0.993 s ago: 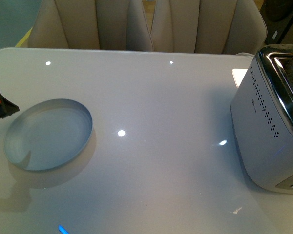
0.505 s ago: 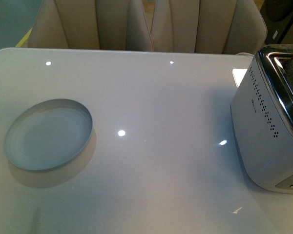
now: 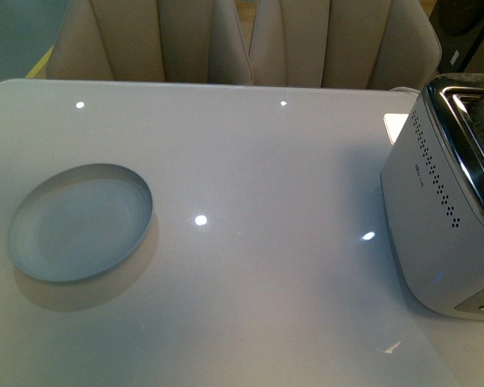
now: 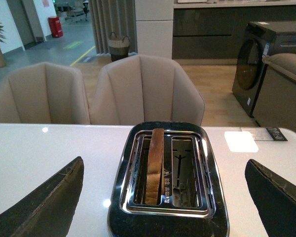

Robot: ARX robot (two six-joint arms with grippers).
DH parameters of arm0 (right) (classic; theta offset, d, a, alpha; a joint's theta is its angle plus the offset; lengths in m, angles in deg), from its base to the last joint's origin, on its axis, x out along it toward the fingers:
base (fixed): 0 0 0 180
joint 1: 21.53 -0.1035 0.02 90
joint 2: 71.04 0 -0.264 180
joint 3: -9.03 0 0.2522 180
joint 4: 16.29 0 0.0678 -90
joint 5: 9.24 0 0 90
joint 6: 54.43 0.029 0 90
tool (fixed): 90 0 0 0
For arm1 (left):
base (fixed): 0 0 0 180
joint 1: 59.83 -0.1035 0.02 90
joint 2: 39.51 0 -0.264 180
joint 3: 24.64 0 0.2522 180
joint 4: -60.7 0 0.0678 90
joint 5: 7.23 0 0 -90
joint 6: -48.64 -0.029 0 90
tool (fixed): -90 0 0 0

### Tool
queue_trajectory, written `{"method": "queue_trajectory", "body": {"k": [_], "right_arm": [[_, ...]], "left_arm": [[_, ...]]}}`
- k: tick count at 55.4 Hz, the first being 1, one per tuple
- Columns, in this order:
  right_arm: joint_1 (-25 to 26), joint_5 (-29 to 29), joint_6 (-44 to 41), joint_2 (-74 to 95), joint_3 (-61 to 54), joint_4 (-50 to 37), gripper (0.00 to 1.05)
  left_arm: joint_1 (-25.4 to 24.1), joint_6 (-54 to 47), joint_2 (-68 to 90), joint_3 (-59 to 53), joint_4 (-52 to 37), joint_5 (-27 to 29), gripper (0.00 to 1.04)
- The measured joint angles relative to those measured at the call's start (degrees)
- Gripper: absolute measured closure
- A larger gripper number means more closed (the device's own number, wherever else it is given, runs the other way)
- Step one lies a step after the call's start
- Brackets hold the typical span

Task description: Left arm holds plate, right arm toasts bread

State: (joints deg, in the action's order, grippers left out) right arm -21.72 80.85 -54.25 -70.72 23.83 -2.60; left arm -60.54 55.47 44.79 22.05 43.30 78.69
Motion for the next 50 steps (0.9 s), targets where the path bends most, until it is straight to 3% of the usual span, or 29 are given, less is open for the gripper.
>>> {"method": "queue_trajectory", "body": {"k": [4,9,27,36,50], "right_arm": [[0.00,0.00,0.00,0.00,0.00,0.00,0.09],[0.00,-0.02,0.00,0.00,0.00,0.00,0.09],[0.00,0.00,0.00,0.00,0.00,0.00,0.09],[0.00,-0.02,0.00,-0.02,0.00,0.00,0.09],[0.00,0.00,0.00,-0.02,0.00,0.00,0.09]], "left_arm": [[0.33,-2.97,-0.26,-7.17,-16.59,3.41,0.30],[0.48,-4.61,-3.87,-12.55,-26.27,3.93,0.45],[0.57,-5.81,-17.09,-22.60,-25.07,4.07,1.02],[0.57,-5.99,-19.71,-26.93,-26.73,4.09,1.02],[0.57,-6.03,-31.12,-30.18,-18.51,4.09,1.02]]}}
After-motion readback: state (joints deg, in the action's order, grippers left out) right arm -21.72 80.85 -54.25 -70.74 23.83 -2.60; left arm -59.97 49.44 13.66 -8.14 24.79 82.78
